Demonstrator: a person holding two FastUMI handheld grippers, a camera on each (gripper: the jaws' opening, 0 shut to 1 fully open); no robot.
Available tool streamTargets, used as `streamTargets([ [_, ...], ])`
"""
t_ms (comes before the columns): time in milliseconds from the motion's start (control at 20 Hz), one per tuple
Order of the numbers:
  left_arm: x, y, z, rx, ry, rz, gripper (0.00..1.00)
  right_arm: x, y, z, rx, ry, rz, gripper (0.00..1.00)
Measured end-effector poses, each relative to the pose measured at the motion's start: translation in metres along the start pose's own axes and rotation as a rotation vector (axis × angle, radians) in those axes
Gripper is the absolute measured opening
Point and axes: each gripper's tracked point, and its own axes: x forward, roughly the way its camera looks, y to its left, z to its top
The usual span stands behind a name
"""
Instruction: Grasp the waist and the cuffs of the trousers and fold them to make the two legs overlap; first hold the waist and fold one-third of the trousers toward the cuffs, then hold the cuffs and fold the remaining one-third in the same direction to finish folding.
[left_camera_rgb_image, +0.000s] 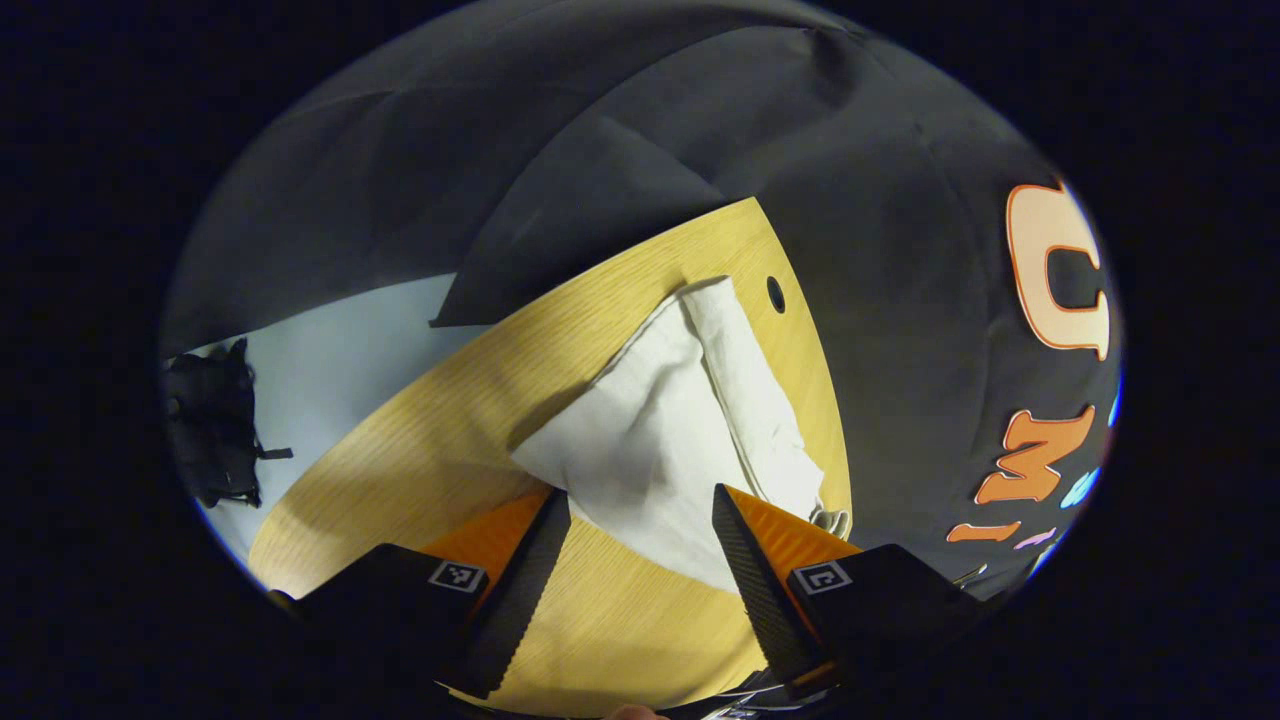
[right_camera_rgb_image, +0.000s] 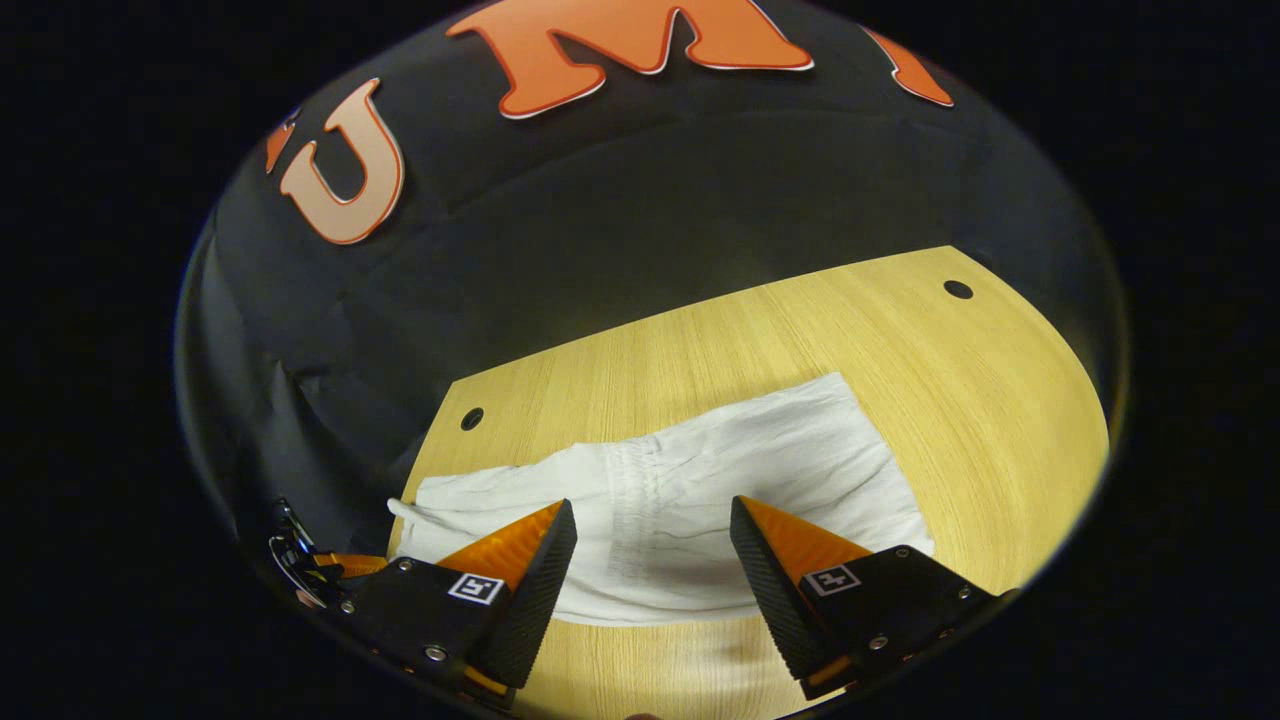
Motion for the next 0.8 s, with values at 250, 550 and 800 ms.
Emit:
streamTargets([
  [250,0.004,0.013,0.010,-0.050,-0.033,0.032,0.42,-0.018,-0.021,0.005,0.040,-0.025,-0.027,0.93],
  [550,-0.014,-0.018,0.019,-0.006,-0.122,-0.021,0.10,-0.031,-0.039,0.006,0.045,-0.029,-0.028,0.93],
  [800,-0.042,-0.085,0.015,0.116,-0.191,-0.055,0.07,-0.046,-0.059,0.016,0.014,-0.046,-0.017,0.95],
])
